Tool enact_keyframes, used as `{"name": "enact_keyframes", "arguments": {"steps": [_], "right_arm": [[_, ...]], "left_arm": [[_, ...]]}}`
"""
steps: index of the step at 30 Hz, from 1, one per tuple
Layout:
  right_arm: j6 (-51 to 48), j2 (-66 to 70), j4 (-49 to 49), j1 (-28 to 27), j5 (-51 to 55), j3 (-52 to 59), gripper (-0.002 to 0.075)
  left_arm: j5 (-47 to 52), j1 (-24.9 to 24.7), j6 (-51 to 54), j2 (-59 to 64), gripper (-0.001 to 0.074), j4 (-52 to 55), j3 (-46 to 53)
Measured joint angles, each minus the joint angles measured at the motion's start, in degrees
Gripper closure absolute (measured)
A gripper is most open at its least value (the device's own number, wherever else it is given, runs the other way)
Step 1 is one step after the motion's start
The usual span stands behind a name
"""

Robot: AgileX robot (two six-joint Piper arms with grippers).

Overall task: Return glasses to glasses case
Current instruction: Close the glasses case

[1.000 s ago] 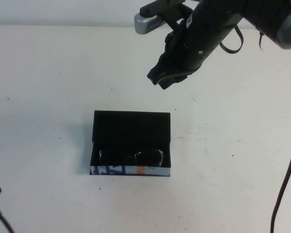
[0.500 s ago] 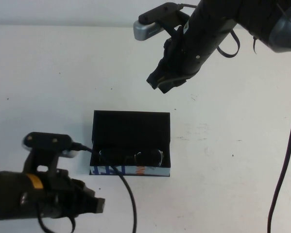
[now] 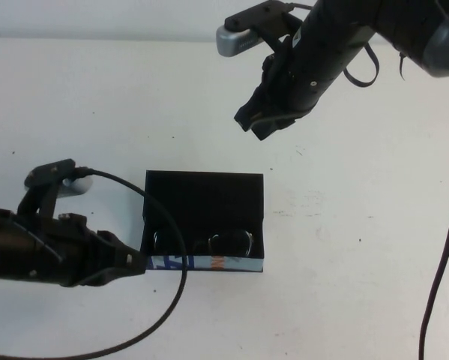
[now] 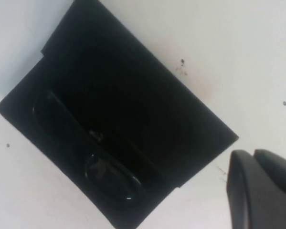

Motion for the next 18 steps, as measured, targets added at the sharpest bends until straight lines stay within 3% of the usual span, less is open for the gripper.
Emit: {"name": "enact_keyframes", "arguments": {"steps": [3,11,18], "right_arm": [[0.34,0.13,1.08,-1.22,-0.13,0.00,0.0734],[0.47,1.37,4.00,-2.88,-2.92,0.00,0.0734],[0.96,2.78,5.08,-3.04,-6.73,0.00,0.0734]], "left_arm": [[0.46,1.51,6.40,4.81,0.0738,-4.18,0.00],[-5.60,-4.94,25.14,15.25,0.0738,-21.14,0.00],[-11.78,-7.61,40.95,17.16,0.0738,-35.45,0.00]]}}
